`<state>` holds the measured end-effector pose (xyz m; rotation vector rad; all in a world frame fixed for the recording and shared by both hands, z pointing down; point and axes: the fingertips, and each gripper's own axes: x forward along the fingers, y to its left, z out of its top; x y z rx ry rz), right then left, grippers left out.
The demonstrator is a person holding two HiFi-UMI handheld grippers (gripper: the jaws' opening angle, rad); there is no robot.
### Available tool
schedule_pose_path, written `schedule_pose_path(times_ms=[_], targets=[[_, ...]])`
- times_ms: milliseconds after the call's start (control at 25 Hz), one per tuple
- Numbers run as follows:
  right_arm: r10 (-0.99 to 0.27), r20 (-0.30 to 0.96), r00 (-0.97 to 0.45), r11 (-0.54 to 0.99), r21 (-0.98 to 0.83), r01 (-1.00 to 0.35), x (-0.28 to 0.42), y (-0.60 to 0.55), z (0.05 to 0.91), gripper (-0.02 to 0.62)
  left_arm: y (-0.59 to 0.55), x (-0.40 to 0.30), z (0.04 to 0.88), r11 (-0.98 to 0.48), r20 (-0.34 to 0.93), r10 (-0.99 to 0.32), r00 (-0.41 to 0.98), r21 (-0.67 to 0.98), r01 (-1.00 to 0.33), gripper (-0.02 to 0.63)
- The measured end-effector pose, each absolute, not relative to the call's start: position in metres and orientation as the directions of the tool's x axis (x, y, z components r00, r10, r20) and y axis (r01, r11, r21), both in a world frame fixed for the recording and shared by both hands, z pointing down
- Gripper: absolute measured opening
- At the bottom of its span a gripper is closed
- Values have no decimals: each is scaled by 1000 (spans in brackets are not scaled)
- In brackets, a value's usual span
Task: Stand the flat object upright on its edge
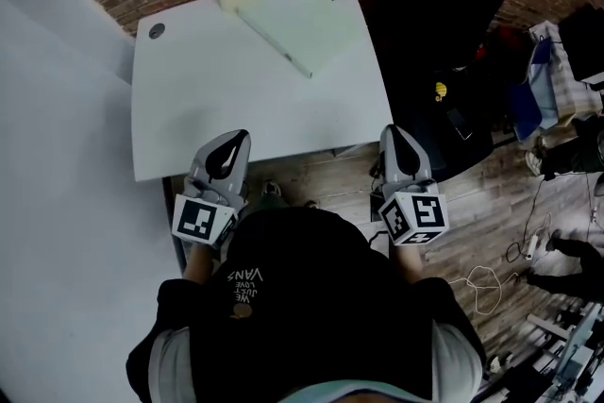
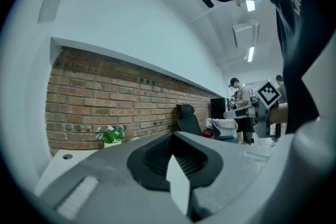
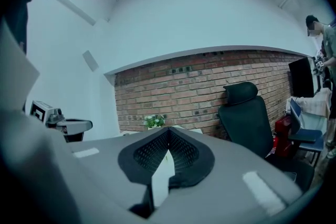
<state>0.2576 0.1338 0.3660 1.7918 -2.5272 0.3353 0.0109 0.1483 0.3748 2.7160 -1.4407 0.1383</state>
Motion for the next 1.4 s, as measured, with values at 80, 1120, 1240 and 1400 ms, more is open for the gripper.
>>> schedule_pose_path(times_ms=[80,1120,1240,1400], targets=[[-937,143,-319,295,-163,-941,252,130,366,-2,139,6,375,-578,109,-810,576,17,-816,0],[-961,146,-235,216,-135,-967,208,48,372,-2,46,-30,387,-677,130,-728,674,26,-736,0],[-955,142,-261,243,-128,-961,216,28,370,-2,36,-23,389,-653,134,-748,650,22,-757,0],[-940,140,-311,297,-113,-948,228,0,367,-2,22,-9,387,-609,126,-783,609,46,-792,0]])
